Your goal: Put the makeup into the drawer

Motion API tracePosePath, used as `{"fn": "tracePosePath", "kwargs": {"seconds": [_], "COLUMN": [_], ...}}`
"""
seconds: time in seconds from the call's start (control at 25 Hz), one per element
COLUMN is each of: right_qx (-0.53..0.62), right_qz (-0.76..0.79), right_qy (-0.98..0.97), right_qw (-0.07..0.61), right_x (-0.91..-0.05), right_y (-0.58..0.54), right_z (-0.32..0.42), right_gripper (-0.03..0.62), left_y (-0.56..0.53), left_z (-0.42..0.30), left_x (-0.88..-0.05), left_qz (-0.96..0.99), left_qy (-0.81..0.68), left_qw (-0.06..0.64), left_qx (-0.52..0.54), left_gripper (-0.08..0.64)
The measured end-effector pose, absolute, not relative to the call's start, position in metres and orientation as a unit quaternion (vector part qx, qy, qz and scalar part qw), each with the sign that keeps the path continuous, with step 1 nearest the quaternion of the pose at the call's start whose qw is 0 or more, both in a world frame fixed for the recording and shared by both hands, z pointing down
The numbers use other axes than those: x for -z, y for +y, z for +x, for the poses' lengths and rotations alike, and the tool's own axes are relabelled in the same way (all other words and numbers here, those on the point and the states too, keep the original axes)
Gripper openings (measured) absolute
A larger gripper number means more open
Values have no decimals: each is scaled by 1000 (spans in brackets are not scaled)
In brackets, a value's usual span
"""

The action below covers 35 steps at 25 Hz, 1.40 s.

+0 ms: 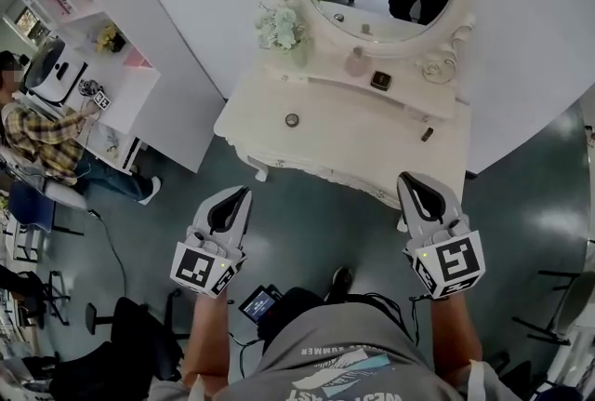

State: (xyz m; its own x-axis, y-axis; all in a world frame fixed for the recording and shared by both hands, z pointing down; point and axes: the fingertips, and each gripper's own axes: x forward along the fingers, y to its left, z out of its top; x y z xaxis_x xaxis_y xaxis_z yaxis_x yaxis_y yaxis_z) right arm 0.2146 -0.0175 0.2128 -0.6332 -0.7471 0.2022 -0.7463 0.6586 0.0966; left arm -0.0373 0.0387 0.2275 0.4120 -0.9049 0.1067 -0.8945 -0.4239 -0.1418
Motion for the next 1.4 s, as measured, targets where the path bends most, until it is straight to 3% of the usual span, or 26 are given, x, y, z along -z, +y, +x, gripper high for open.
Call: {"fn": "tracePosePath", "kwargs": {"seconds": [0.64, 1.4], "right_qx": [-8, -46], "right_qz": [396, 352], "right_qy": [-910, -921], "right_qw": [126, 164], "right_x": [-230, -336], "right_y": [-101, -212], "right_z": [167, 48], "right_gripper": [11, 18], "left_y": [-50, -138], "left_z": [-69, -131], "left_x": [-265, -462], "left_qz": [-839, -832], "left_qy": [537, 531], "left_qw": [3, -95], "left_qx": [90, 131], "left_gripper": [2, 3]}}
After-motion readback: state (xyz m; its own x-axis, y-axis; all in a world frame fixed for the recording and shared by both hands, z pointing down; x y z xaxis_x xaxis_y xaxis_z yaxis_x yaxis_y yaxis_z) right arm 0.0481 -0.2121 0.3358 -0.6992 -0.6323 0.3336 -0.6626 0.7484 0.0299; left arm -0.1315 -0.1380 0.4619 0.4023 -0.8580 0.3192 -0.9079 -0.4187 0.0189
